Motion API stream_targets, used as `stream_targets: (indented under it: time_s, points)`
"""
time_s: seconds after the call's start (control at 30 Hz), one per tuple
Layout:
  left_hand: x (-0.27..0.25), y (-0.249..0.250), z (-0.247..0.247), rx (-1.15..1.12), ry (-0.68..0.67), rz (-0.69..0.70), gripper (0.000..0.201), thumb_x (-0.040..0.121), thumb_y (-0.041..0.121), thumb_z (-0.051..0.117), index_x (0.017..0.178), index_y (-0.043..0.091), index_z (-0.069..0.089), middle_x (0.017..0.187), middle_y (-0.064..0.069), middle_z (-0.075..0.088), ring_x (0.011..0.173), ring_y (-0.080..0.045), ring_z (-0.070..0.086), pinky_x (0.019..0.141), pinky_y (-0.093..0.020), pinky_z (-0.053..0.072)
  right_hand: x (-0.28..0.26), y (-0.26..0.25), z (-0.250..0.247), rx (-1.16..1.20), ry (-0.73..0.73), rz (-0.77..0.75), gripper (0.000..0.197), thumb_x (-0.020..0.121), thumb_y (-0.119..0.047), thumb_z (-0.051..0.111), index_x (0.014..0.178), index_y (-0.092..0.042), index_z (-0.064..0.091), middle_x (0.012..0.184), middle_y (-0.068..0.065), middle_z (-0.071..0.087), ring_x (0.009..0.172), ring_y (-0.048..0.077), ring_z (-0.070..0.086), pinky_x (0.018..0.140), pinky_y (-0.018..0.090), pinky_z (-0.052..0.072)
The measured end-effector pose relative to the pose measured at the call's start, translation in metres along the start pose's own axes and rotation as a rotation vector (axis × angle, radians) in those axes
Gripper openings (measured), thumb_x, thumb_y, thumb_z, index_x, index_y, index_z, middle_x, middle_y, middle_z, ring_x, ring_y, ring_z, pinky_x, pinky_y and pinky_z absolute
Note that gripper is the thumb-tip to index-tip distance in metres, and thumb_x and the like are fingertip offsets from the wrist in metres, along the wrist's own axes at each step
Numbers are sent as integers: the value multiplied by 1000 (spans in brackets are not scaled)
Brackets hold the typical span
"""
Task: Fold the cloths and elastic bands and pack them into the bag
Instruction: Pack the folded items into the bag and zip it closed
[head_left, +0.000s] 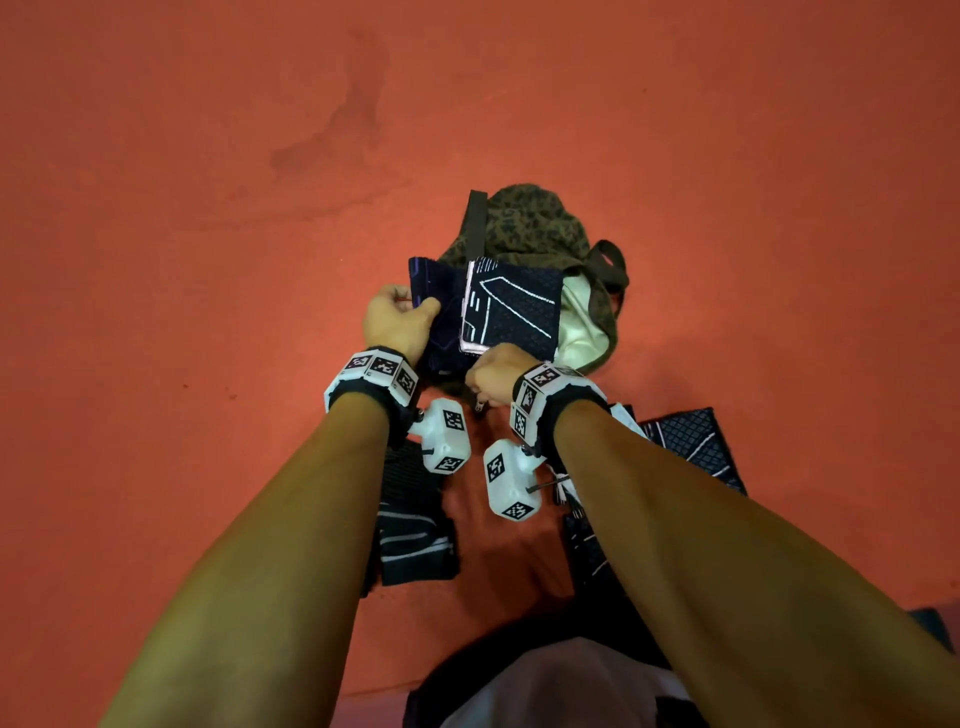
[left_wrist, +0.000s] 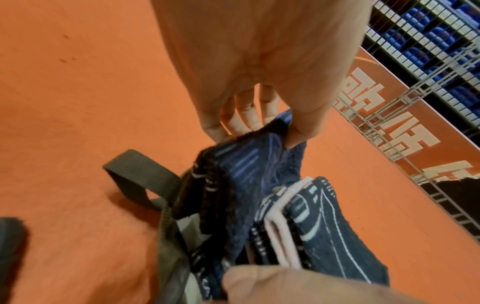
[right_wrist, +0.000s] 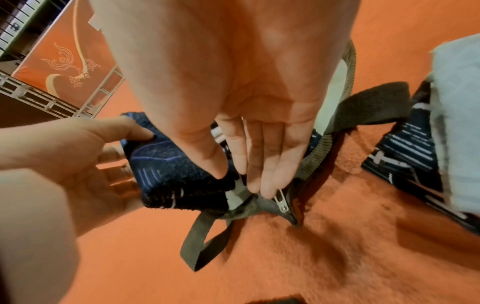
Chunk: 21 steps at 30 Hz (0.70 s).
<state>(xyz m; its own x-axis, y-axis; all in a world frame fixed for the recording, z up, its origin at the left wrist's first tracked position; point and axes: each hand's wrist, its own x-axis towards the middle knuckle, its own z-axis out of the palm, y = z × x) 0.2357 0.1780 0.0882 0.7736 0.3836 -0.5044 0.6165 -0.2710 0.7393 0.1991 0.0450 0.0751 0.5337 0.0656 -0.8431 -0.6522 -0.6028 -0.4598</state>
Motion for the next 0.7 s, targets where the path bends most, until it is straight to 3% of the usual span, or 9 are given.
stream_targets:
  time_s: [0.1,0.17,0.23,0.3,0.4,0.53,0.63,0.7]
  points:
    - [7,2,4,22,8,3,13,84,11,67,90,15,56,69,8,58,59,-7,55,56,-22,48,-13,-19,-13,152,-73,13,6,84,-8,62,80,-5,65,79,13,67,66,23,62,64,30,50]
    - [12,1,3,33,1,-3,14,85,11,68,93,14,58,70,8,58,60,-8,56,57,-22,48,-14,-26,-20,192,-98,1,8,89,-5,59,85,-4,67,78,16,68,63,22,65,58,26,52]
    - [17,-4,3,41,-29,-19,13,85,11,70,92,14,59,70,7,59,61,-8,57,56,-20,47,-10,-32,-25,187,-79,-29,15,91,-10,57,83,-3,69,83,17,74,70,24,73,65,30,60]
    - [18,-7,4,40,-80,-46,14,85,9,71,91,14,59,71,6,60,61,-8,58,55,-17,47,-8,-36,-30,182,-44,-58,17,88,-13,57,77,-5,69,75,14,74,69,25,74,69,35,61]
    - [21,-17,7,15,-160,-97,26,82,7,74,106,9,61,77,2,64,71,-16,64,65,-25,52,-2,-39,-38,159,98,-115,15,87,-8,55,77,-6,66,70,12,71,59,25,69,61,32,60]
    - [19,-23,6,-1,-225,-160,39,81,6,73,118,7,60,88,-1,69,82,-22,69,81,-36,58,3,-30,-37,47,231,-133,16,78,-16,53,77,-11,68,77,10,73,73,29,72,71,43,61]
    - [15,-27,6,-18,-304,-173,53,80,9,72,130,17,58,102,-1,71,94,-24,70,94,-42,55,10,-19,-34,27,266,-117,14,78,-19,53,76,-15,66,81,7,72,75,28,71,75,42,60]
    - [15,-32,9,-24,-334,-190,62,70,20,74,129,26,60,109,-3,72,98,-26,71,95,-45,55,10,-16,-33,29,274,-118,12,79,-19,53,75,-19,64,82,5,72,77,26,71,78,40,59]
